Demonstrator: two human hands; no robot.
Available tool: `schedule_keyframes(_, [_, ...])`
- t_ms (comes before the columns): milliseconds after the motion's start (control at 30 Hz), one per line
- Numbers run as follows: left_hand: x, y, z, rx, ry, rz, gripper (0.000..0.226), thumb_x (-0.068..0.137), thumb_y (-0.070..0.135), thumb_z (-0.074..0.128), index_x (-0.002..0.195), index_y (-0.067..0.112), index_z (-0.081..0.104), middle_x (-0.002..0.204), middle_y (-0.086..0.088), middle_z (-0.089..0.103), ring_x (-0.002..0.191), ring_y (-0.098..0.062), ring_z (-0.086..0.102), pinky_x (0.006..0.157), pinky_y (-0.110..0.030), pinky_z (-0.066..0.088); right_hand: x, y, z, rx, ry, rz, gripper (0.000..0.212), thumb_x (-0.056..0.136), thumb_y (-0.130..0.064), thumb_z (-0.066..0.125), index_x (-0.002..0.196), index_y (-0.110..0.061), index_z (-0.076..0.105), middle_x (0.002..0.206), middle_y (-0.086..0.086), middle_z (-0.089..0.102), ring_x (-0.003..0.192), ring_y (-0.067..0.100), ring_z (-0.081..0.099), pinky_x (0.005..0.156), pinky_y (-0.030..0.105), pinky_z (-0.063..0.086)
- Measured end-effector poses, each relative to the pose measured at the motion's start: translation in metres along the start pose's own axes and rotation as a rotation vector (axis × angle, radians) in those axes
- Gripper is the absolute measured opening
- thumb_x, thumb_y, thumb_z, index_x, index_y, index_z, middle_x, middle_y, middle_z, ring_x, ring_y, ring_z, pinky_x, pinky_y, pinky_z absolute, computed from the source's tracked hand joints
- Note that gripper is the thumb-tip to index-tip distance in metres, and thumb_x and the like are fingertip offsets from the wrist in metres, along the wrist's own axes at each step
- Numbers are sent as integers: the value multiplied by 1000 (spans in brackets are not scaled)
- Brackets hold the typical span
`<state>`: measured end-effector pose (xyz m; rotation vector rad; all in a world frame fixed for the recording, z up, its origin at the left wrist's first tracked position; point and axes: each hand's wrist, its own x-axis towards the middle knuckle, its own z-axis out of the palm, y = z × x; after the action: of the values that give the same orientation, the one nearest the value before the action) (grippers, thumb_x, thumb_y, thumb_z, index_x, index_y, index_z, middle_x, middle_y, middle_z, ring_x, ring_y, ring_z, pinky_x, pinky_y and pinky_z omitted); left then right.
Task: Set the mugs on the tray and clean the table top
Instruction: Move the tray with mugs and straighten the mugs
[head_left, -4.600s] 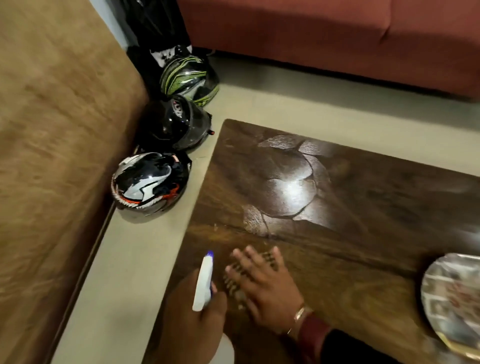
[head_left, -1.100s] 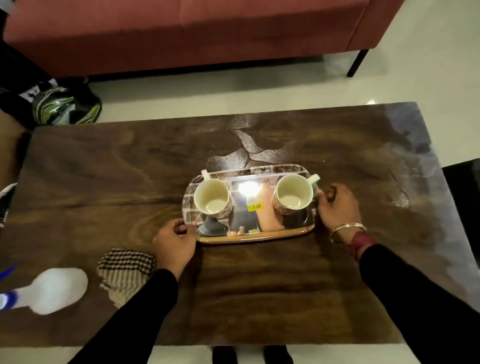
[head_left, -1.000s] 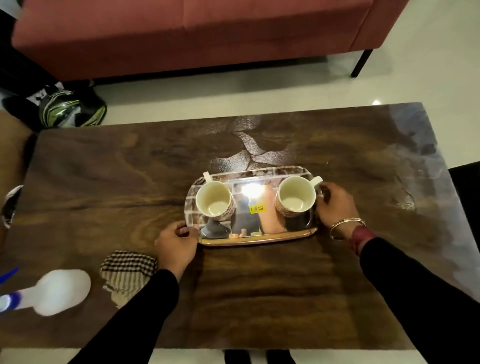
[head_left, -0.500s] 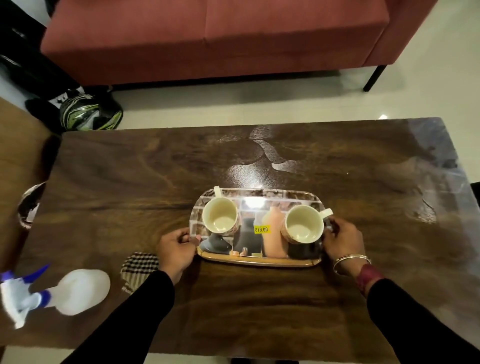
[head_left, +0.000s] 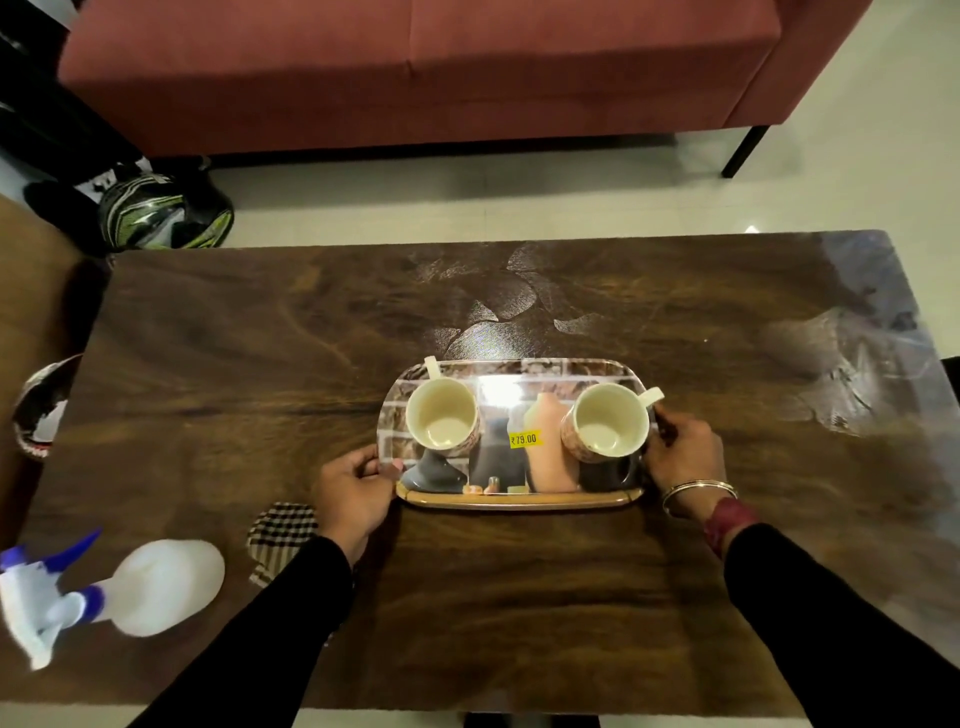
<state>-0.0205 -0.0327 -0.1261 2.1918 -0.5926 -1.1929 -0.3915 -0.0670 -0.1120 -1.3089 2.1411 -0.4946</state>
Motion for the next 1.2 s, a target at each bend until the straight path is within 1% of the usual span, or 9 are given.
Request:
schedule_keyframes(167, [-28, 17, -4, 301, 240, 291, 24, 91, 23, 80, 110, 10, 76, 103, -8, 77, 98, -27, 74, 90, -35, 57, -11, -10, -11, -35, 54, -31, 39, 102, -23, 57, 133, 0, 65, 122, 26, 68, 114, 41, 63, 98, 43, 48])
schedule_keyframes(267, [-55, 33, -3, 186, 309, 594, 37, 94, 45, 72, 115, 14, 69, 111, -1, 63, 96, -16, 66, 83, -23, 56, -30, -33, -24, 74, 228, -29, 62, 103, -54, 32, 108, -3, 67, 101, 19, 67, 98, 38, 62, 83, 41, 47])
schedule_keyframes(333, [-67, 41, 4, 190, 250, 694, 61, 85, 62, 74, 125, 16, 63, 119, 3, 58, 103, -11, 63, 85, -20, 55, -47, -54, -25, 141, 244, 7, 80, 93, -78, 32, 119, -9, 61, 106, 10, 66, 99, 31, 63, 84, 41, 51])
schedule_keyframes(433, [-74, 49, 20, 281, 192, 635, 102, 65, 76, 79, 142, 16, 50, 135, 2, 50, 118, -5, 49, 97, -19, 45, -71, -80, -12, 148, 177, 54, 125, 64, -97, 52, 150, -9, 32, 139, 13, 51, 120, 26, 56, 98, 41, 50])
schedule_keyframes(500, [-75, 55, 30, 279, 173, 582, 107, 58, 74, 84, 143, 19, 49, 135, 4, 51, 115, 0, 43, 94, -10, 41, -78, -87, 1, 132, 179, 35, 137, 56, -92, 68, 155, -9, 22, 143, 17, 44, 128, 32, 50, 105, 43, 48])
schedule_keyframes(633, [-70, 62, 39, 261, 193, 579, 95, 57, 63, 93, 136, 23, 56, 132, 3, 63, 115, -5, 54, 98, -21, 42, -73, -84, 16, 88, 236, -54, 123, 62, -59, 90, 152, -5, 27, 138, 18, 44, 126, 38, 50, 105, 46, 49])
schedule_keyframes(867, [-64, 66, 31, 267, 176, 747, 65, 62, 43, 99, 117, 24, 71, 109, 8, 77, 94, -4, 66, 84, 3, 39, -47, -69, 8, 123, 202, -247, 102, 66, -38, 91, 148, -9, 38, 138, 7, 51, 124, 23, 54, 99, 26, 44])
schedule_keyframes(1000, [-60, 66, 22, 282, 111, 784, 66, 62, 44, 99, 119, 27, 71, 111, 11, 77, 98, -7, 71, 89, -15, 53, -33, -65, -3, 117, 84, -338, 108, 64, -37, 95, 151, -9, 37, 144, 7, 54, 128, 19, 55, 104, 25, 44])
schedule_keyframes(1200, [-60, 64, 20, 263, 81, 798, 66, 62, 45, 97, 120, 29, 70, 111, 14, 75, 97, -4, 70, 86, -5, 48, -38, -59, -5, 107, 22, -405, 102, 59, -35, 93, 144, -14, 41, 131, 1, 59, 112, 15, 61, 94, 21, 47])
